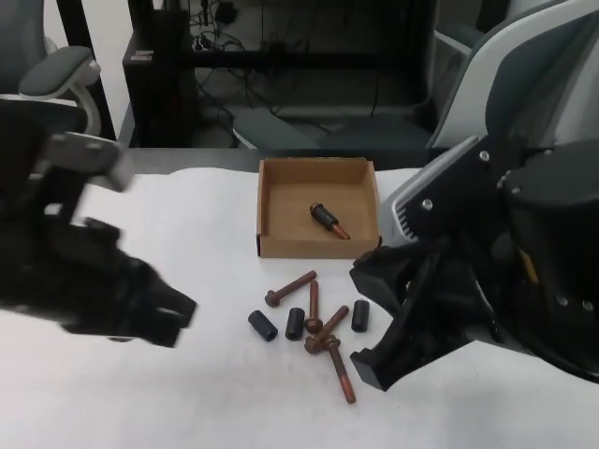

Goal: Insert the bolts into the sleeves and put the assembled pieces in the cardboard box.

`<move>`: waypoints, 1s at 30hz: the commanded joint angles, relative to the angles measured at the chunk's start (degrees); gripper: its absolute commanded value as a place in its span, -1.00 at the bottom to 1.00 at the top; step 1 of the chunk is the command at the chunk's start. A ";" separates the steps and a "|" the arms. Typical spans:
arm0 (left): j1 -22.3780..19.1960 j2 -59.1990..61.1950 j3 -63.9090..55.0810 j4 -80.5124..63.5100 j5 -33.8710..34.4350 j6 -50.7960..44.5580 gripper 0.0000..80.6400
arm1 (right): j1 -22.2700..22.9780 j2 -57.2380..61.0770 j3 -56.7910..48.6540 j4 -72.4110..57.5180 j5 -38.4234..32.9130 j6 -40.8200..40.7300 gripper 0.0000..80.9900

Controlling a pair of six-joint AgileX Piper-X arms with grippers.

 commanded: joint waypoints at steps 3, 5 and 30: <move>-2.94 9.62 -6.24 0.77 -1.81 0.40 -0.66 | -1.07 -0.58 -1.99 1.84 -0.58 0.42 -0.99; -3.22 12.99 -9.19 2.32 -1.80 1.82 -0.66 | -2.19 -0.58 -1.99 2.44 -0.69 0.57 -0.99; -4.91 26.62 -22.42 5.74 -6.04 6.05 0.44 | -8.65 -0.70 -1.99 4.22 -9.81 2.47 -0.99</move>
